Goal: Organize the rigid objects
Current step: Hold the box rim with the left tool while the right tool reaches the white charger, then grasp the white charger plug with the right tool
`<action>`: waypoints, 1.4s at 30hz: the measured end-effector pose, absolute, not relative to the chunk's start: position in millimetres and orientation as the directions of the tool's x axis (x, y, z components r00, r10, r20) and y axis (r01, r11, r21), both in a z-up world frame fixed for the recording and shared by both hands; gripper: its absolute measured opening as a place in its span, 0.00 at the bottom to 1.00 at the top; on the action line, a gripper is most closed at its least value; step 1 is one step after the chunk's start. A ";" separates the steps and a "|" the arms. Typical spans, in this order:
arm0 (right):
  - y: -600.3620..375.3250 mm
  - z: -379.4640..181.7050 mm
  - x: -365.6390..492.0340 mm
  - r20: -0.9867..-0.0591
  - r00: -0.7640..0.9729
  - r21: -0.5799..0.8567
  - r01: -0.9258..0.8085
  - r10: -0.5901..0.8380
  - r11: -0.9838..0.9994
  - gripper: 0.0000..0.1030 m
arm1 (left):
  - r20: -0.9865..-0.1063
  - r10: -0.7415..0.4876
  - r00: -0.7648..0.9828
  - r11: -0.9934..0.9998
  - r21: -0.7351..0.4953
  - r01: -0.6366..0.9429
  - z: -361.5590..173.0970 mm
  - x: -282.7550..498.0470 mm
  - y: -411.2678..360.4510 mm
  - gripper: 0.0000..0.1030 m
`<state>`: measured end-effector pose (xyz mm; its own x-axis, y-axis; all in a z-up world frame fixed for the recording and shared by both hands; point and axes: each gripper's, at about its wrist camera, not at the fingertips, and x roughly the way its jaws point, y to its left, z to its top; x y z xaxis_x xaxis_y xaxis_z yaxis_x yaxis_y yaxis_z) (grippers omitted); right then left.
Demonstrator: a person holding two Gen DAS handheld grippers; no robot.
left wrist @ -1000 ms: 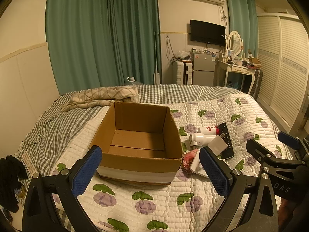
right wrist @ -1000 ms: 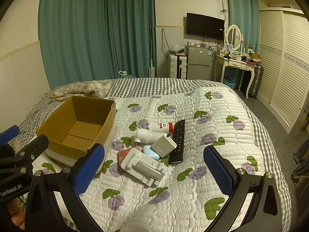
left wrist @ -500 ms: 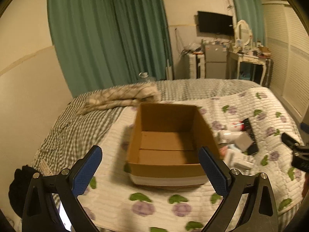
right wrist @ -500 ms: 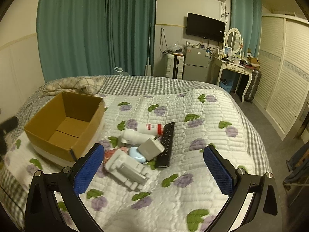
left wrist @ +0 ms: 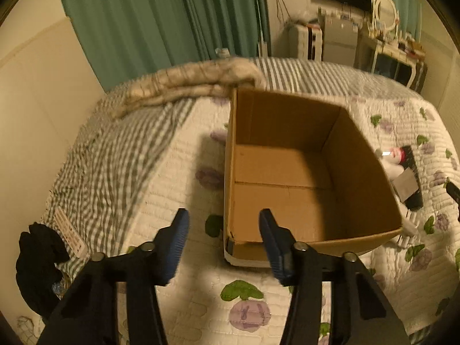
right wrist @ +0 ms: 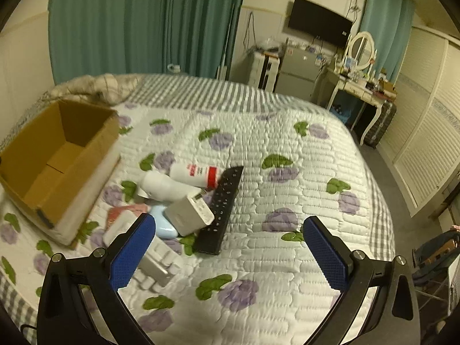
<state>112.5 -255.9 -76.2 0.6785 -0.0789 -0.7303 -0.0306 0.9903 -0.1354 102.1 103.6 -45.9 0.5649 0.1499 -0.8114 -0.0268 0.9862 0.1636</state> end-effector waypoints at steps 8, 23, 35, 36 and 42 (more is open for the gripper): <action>-260.2 -114.8 152.7 -0.807 0.588 -0.122 -0.071 -0.058 0.990 0.99 | -0.855 0.143 0.498 0.977 0.201 0.065 -55.1 117.7 94.2 0.19; -236.4 -130.9 186.7 -0.829 0.554 -0.038 -0.203 0.082 0.979 0.79 | -0.870 0.194 0.453 0.964 0.256 0.078 -59.9 125.9 92.8 0.09; -224.6 -163.4 210.5 -0.883 0.443 0.037 -0.262 0.154 0.964 0.73 | -0.867 0.203 0.454 0.960 0.269 0.084 -61.3 126.5 90.8 0.08; -224.5 -166.0 211.3 -0.887 0.434 0.040 -0.266 0.156 0.963 0.73 | -0.867 0.204 0.454 0.959 0.269 0.084 -61.5 127.1 90.7 0.08; -210.5 -175.6 215.9 -0.904 0.408 -0.008 -0.318 0.129 0.948 0.73 | -0.865 0.210 0.456 0.956 0.279 0.088 -61.4 125.8 89.8 0.08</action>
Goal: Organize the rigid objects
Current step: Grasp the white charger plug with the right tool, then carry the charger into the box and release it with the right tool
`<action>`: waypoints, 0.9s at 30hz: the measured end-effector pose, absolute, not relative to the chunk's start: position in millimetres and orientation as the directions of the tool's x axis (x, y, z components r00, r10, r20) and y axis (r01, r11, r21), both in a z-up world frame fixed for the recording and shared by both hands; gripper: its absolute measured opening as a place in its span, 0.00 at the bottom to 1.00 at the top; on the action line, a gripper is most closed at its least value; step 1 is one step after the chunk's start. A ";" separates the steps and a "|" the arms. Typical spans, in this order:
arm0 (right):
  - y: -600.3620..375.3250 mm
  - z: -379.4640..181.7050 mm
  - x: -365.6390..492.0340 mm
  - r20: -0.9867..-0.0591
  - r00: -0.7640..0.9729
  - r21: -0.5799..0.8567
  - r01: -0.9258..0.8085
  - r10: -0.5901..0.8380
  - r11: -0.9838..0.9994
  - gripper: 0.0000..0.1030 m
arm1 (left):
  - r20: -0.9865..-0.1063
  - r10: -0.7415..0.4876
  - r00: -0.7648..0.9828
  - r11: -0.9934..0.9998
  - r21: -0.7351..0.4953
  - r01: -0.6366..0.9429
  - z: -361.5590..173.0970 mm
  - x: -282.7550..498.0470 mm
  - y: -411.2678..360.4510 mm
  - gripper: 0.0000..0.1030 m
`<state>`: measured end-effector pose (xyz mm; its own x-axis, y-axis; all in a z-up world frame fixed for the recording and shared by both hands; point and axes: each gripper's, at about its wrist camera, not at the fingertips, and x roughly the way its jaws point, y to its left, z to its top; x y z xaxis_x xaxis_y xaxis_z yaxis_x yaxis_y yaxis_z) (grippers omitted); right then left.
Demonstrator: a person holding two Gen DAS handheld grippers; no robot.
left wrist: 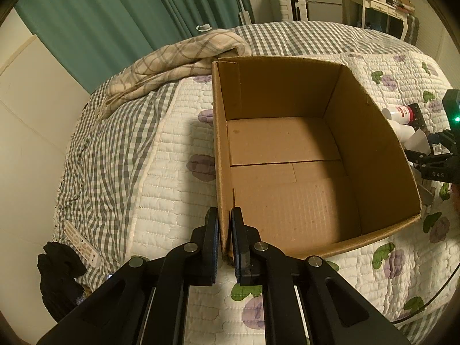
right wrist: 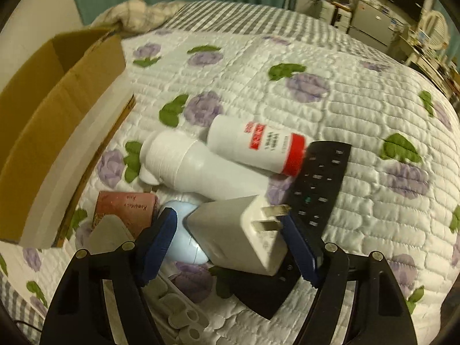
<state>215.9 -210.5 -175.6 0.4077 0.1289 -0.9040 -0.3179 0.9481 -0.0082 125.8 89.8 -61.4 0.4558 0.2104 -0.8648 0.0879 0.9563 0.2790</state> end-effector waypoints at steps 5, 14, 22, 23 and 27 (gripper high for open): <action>-208.0 -172.4 207.3 -0.899 0.429 -0.063 -0.329 0.090 0.942 0.63 | -0.863 0.214 0.457 0.955 0.283 0.089 -61.8 124.1 88.5 0.08; -205.1 -147.3 185.6 -0.869 0.483 -0.082 -0.353 0.106 0.932 0.59 | -0.863 0.214 0.458 0.954 0.285 0.091 -62.0 123.6 87.7 0.08; -189.7 -92.8 170.8 -0.811 0.563 -0.084 -0.379 0.157 0.922 0.59 | -0.865 0.205 0.458 0.957 0.275 0.090 -61.0 122.9 86.9 0.08; -184.8 -81.8 169.5 -0.798 0.578 -0.086 -0.389 0.171 0.917 0.59 | -0.865 0.204 0.458 0.957 0.274 0.091 -60.7 122.9 86.8 0.08; -157.7 -41.4 169.0 -0.747 0.618 -0.071 -0.441 0.245 0.895 0.59 | -0.865 0.204 0.459 0.957 0.275 0.092 -60.6 122.8 87.4 0.08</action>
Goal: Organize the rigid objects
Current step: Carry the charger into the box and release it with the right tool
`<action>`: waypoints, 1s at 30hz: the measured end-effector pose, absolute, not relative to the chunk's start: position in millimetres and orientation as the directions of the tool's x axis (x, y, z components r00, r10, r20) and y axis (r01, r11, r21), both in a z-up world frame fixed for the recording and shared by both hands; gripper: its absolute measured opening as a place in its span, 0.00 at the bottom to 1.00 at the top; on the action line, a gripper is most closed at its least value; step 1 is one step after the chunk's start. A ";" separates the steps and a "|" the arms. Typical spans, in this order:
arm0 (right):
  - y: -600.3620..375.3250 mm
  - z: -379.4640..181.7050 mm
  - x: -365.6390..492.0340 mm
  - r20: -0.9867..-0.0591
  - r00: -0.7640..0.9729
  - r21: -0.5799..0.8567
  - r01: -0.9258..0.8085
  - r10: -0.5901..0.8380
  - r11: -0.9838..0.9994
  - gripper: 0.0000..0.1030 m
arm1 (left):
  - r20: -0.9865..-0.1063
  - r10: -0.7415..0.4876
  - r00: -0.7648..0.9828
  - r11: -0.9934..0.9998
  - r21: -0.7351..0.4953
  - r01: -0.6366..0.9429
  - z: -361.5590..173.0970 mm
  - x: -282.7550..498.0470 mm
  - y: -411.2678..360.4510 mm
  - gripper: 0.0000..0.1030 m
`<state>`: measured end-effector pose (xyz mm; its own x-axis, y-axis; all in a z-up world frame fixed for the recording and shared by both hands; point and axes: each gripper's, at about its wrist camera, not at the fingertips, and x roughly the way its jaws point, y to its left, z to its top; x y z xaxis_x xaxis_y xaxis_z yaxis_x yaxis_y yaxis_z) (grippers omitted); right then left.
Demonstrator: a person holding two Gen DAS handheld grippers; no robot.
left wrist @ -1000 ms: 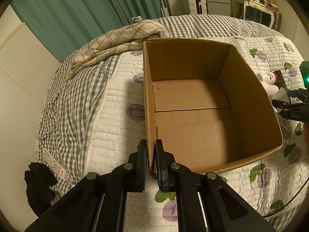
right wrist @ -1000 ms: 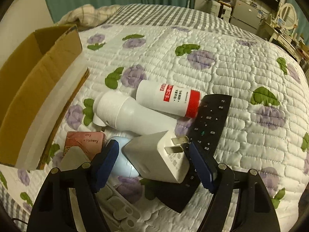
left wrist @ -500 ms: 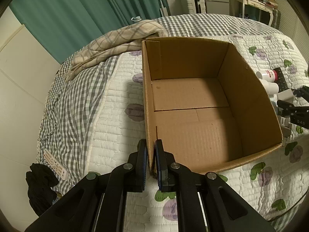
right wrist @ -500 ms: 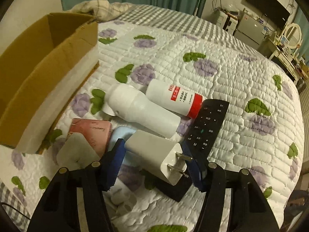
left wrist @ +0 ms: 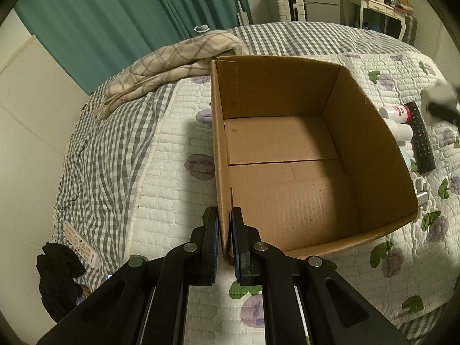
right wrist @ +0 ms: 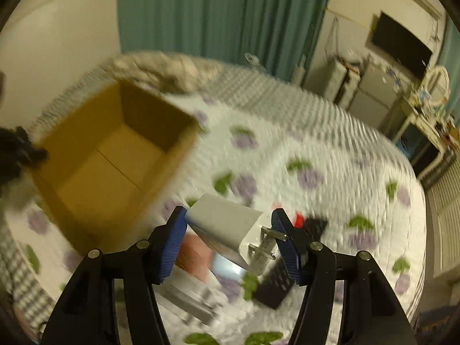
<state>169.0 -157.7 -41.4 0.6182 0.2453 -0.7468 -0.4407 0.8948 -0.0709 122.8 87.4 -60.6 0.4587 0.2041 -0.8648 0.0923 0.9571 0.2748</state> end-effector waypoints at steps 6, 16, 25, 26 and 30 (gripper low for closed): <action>-102.7 -11.1 170.6 -0.701 0.620 -0.041 -0.528 0.353 0.848 0.59 | -0.866 0.202 0.458 0.958 0.271 0.091 -60.7 122.8 87.8 0.08; -48.1 -53.0 170.6 -0.748 0.535 0.004 -0.588 0.393 0.809 0.59 | -0.866 0.191 0.461 0.961 0.262 0.093 -59.3 122.8 87.3 0.08; -40.2 -83.0 171.3 -0.783 0.504 -0.004 -0.590 0.364 0.808 0.59 | -0.866 0.182 0.465 0.960 0.258 0.105 -55.6 121.1 85.0 0.08; -40.5 -84.2 171.5 -0.785 0.503 -0.005 -0.590 0.362 0.808 0.59 | -0.867 0.181 0.464 0.961 0.257 0.105 -55.7 121.0 85.1 0.08; -44.4 -86.7 173.5 -0.786 0.496 0.018 -0.577 0.368 0.817 0.60 | -0.870 0.179 0.459 0.962 0.252 0.102 -56.4 120.4 85.0 0.08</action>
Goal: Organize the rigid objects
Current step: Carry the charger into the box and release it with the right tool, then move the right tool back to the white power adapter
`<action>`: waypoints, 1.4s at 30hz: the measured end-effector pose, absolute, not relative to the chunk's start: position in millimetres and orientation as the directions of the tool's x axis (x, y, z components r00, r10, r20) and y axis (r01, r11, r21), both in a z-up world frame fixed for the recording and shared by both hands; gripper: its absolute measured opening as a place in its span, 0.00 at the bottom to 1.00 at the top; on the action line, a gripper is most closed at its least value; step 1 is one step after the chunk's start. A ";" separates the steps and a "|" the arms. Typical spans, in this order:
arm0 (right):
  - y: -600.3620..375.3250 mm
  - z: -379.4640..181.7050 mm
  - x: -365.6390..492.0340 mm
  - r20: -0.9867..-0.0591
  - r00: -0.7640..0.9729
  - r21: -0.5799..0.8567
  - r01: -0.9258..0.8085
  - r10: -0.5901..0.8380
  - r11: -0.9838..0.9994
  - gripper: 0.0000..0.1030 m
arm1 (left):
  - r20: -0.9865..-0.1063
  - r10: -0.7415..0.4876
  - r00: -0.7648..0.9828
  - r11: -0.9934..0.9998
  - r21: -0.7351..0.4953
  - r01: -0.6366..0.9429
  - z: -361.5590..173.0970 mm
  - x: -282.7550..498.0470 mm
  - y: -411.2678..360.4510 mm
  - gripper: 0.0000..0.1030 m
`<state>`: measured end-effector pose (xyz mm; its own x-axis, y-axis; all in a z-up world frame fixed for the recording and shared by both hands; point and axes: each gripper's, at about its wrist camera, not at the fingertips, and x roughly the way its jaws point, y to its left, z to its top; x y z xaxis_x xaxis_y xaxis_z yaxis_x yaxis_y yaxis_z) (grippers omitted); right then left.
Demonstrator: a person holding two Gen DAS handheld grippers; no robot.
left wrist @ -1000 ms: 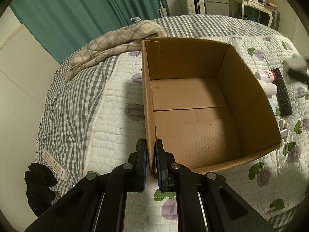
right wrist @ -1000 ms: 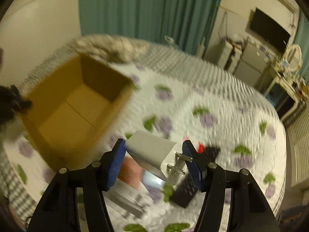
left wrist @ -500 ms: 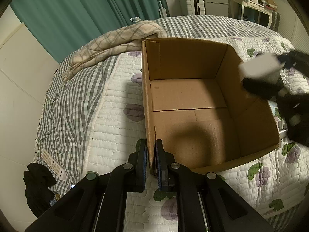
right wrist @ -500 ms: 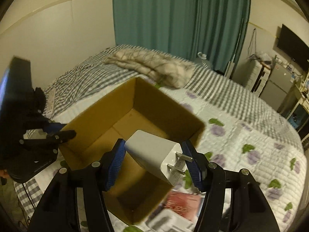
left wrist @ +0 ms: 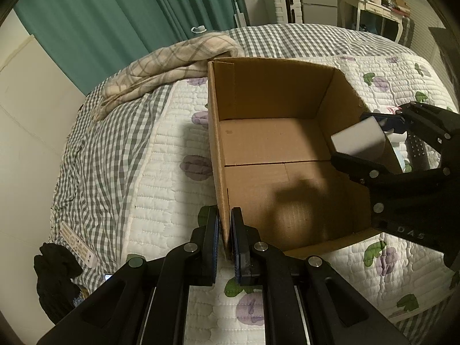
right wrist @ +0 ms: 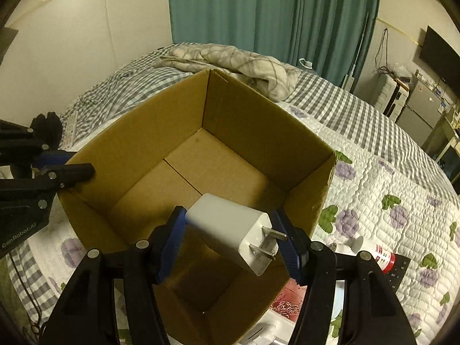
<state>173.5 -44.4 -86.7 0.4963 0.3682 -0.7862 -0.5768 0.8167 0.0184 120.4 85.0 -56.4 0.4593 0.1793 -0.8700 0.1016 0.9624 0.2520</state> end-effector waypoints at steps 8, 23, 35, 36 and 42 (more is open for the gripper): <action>-79.4 -35.9 162.2 -0.703 0.600 0.006 -0.532 0.382 0.847 0.80 | -0.878 0.162 0.450 0.967 0.232 0.103 -55.4 121.0 87.1 0.08; -188.4 -36.1 130.7 -0.712 0.681 -0.104 -0.341 0.169 0.934 0.84 | -0.876 0.172 0.450 0.966 0.239 0.098 -54.9 120.7 85.9 0.08; -201.8 -138.3 122.5 -0.846 0.509 -0.012 -0.318 0.160 0.948 0.84 | -0.875 0.188 0.447 0.962 0.256 0.097 -56.1 120.9 83.0 0.08; -200.3 -143.1 121.6 -0.851 0.499 -0.009 -0.320 0.161 0.947 0.84 | -0.875 0.189 0.446 0.961 0.257 0.099 -56.1 120.9 83.0 0.08; -194.2 -165.9 126.4 -0.886 0.417 0.047 -0.356 0.204 0.933 0.84 | -0.875 0.189 0.446 0.961 0.258 0.099 -56.5 120.6 82.7 0.08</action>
<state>126.4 -194.2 -165.9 0.4167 0.2039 -0.8859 -0.3558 0.9333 0.0474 120.6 82.7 -56.5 0.4462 0.1890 -0.8747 0.0989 0.9611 0.2580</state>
